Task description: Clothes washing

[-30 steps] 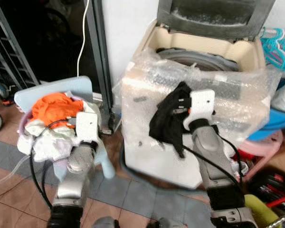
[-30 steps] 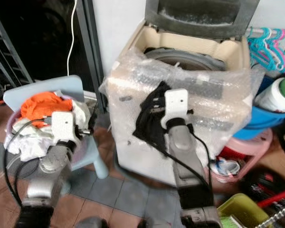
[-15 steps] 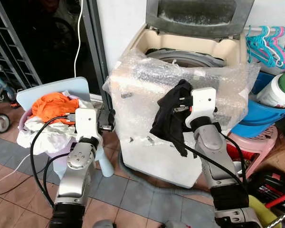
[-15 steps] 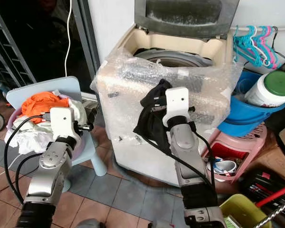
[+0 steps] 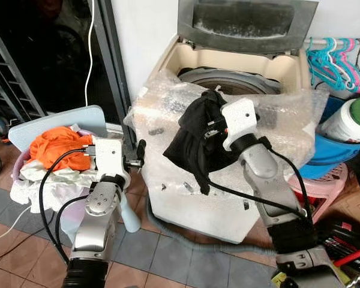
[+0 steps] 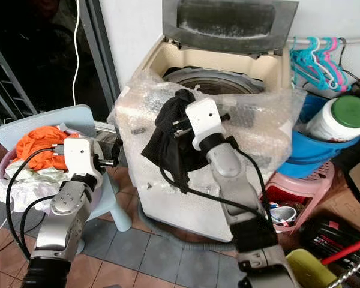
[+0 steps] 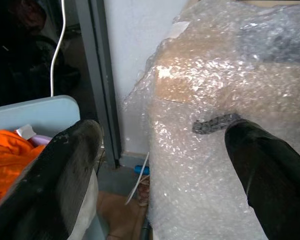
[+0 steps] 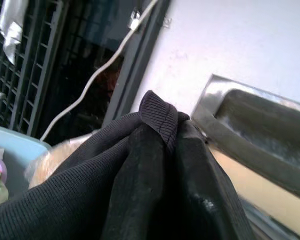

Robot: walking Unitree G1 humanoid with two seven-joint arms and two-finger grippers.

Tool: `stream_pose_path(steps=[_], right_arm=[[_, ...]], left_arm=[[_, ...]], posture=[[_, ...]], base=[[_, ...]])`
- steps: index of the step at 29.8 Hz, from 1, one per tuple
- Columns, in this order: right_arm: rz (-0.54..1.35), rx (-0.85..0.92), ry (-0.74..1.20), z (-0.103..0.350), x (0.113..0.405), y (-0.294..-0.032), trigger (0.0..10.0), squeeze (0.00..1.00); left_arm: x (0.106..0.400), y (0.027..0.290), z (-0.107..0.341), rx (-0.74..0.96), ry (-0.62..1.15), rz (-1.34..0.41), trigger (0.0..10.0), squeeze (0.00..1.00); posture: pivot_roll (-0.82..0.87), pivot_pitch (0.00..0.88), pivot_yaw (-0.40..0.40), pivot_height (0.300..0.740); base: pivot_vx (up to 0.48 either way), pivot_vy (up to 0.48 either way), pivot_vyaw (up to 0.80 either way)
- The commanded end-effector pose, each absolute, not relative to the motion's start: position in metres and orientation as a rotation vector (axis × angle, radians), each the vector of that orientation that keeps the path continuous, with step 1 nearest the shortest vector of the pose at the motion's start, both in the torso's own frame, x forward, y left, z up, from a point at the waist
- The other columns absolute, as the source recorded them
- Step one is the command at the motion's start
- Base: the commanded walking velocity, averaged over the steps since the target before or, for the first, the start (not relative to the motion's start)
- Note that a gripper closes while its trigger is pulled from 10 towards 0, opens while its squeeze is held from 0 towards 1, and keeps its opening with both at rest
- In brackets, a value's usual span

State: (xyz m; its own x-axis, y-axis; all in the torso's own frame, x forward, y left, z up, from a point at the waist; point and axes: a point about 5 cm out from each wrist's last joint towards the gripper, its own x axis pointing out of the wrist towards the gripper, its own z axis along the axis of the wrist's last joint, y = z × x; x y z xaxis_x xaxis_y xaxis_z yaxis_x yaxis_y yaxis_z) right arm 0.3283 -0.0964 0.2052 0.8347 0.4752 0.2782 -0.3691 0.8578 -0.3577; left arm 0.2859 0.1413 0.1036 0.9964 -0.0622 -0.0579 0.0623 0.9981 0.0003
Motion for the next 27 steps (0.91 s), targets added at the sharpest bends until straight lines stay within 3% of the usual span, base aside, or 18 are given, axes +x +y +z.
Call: stream_pose_path(steps=[1, 8, 11, 12, 15, 18, 19, 20, 21, 27], right_arm=[[0.524, -0.308, -0.463, 0.232, 0.333, -0.086, 10.0, 0.0], [0.54, -0.386, -0.605, 0.297, 0.36, -0.09, 10.0, 0.0], [0.42, -0.355, -0.635, 0.325, 0.375, -0.106, 10.0, 0.0], [0.25, -0.28, -0.617, 0.343, 0.388, -0.129, 10.0, 0.0], [0.106, -0.165, -0.559, 0.351, 0.397, -0.155, 10.0, 0.0], [0.128, -0.161, -0.515, 0.339, 0.4, -0.158, 10.0, 0.0], [0.143, -0.168, -0.497, 0.332, 0.4, -0.157, 10.0, 0.69], [0.143, -0.168, -0.497, 0.332, 0.4, -0.157, 10.0, 0.69], [0.173, -0.175, -0.466, 0.319, 0.401, -0.155, 10.0, 1.0], [0.275, -0.213, -0.35, 0.275, 0.396, -0.155, 10.0, 1.0]], left_arm=[[0.285, 0.143, 0.105, -0.002, 0.056, -0.061, 10.0, 0.0], [0.288, 0.141, 0.106, -0.003, 0.053, -0.068, 10.0, 0.0], [0.288, 0.138, 0.106, -0.013, 0.053, -0.072, 10.0, 0.0], [0.287, 0.137, 0.107, -0.016, 0.049, -0.063, 10.0, 0.0], [0.285, 0.136, 0.106, -0.016, 0.051, -0.06, 10.0, 0.0], [0.282, 0.137, 0.105, -0.021, 0.056, -0.055, 10.0, 0.0], [0.282, 0.137, 0.104, -0.022, 0.058, -0.054, 10.0, 0.0], [0.282, 0.137, 0.104, -0.022, 0.058, -0.054, 10.0, 0.0], [0.281, 0.137, 0.104, -0.022, 0.061, -0.053, 10.0, 0.0], [0.284, 0.135, 0.104, -0.019, 0.066, -0.061, 10.0, 0.0]], posture=[[-0.07, 0.0, 0.024, 0.74], [-0.06, 0.0, 0.025, 0.74], [-0.05, 0.0, 0.015, 0.74], [-0.05, 0.0, 0.012, 0.74], [-0.04, 0.0, 0.003, 0.74], [-0.04, 0.0, 0.001, 0.74], [-0.04, 0.0, 0.001, 0.74], [-0.04, 0.0, 0.001, 0.74], [-0.04, 0.0, 0.003, 0.74], [-0.06, 0.0, 0.011, 0.74]], base=[[0.469, 0.0, 0.0], [0.463, 0.0, 0.0], [0.328, 0.0, 0.0], [0.0, 0.0, 0.0], [0.0, 0.0, 0.0], [0.0, 0.0, 0.0], [0.0, 0.0, 0.0], [0.0, 0.0, 0.0], [0.0, 0.0, 0.0], [0.0, 0.0, 0.0]])
